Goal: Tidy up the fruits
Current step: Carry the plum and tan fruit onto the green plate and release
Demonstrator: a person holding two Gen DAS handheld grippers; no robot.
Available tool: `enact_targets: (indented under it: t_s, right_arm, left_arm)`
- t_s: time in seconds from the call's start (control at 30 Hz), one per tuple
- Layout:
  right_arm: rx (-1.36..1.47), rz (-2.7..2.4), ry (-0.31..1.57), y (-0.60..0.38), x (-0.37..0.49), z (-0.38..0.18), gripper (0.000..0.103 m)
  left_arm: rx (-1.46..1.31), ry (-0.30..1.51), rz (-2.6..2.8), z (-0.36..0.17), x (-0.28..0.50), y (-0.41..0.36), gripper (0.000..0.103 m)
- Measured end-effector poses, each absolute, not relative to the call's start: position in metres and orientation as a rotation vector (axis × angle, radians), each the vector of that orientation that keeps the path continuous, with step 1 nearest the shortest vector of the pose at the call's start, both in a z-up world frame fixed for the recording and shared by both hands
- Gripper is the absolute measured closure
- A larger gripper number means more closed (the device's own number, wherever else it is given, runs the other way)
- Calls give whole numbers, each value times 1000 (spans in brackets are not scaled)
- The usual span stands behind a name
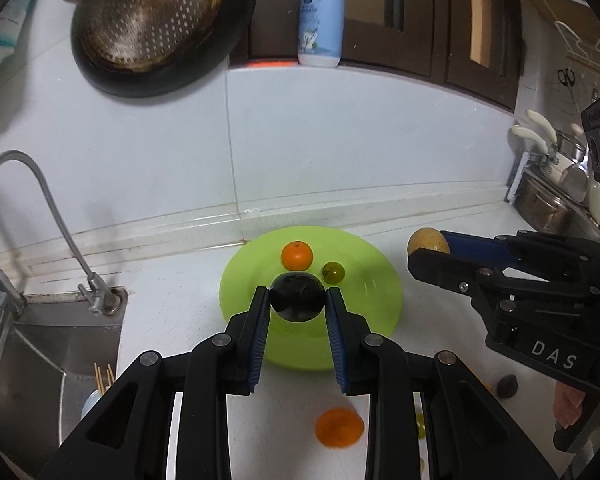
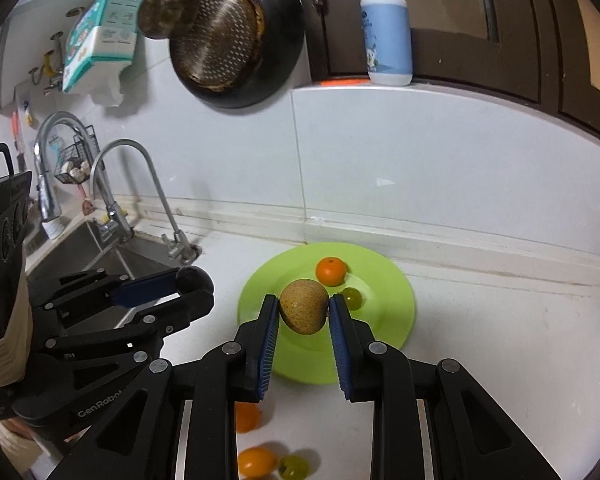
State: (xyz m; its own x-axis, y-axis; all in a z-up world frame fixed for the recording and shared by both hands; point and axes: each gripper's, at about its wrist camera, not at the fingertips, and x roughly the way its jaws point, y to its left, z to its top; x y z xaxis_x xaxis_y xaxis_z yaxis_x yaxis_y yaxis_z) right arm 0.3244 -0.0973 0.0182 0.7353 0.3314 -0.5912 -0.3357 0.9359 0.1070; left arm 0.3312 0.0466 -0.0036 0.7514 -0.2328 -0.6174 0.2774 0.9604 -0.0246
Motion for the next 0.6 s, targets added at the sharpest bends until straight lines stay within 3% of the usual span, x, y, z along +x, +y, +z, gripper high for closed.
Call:
enact_targets:
  t_s: [0.6]
  right_arm:
    - [-36, 370, 861, -101, 421, -42, 76]
  left_arm:
    - [84, 846, -286, -64, 433, 35, 75]
